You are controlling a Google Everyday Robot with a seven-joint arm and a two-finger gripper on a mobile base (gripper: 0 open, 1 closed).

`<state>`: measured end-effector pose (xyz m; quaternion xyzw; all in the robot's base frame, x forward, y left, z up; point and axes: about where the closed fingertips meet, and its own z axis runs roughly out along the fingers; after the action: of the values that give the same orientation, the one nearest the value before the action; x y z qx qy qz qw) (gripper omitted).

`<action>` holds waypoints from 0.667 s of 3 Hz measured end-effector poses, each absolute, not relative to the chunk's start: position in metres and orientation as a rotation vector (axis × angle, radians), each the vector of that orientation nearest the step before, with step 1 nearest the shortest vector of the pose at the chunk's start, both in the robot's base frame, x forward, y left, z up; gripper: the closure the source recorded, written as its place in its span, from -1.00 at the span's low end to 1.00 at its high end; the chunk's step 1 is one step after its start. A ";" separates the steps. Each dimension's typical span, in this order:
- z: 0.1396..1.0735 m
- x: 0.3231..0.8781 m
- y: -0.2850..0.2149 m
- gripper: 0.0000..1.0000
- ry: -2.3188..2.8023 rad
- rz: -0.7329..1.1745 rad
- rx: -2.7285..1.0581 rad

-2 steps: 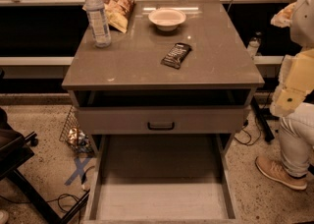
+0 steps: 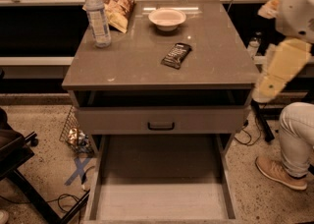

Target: Place blue plastic bottle into middle drawer

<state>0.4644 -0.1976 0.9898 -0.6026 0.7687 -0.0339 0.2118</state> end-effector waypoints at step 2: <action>1.001 0.567 -0.130 -1.00 1.853 0.164 -1.384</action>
Offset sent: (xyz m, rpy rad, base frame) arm 0.1533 0.0974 0.0298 0.6340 -0.3125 0.0099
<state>0.5673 -0.1301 1.0015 -0.5470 0.7324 0.0650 0.4002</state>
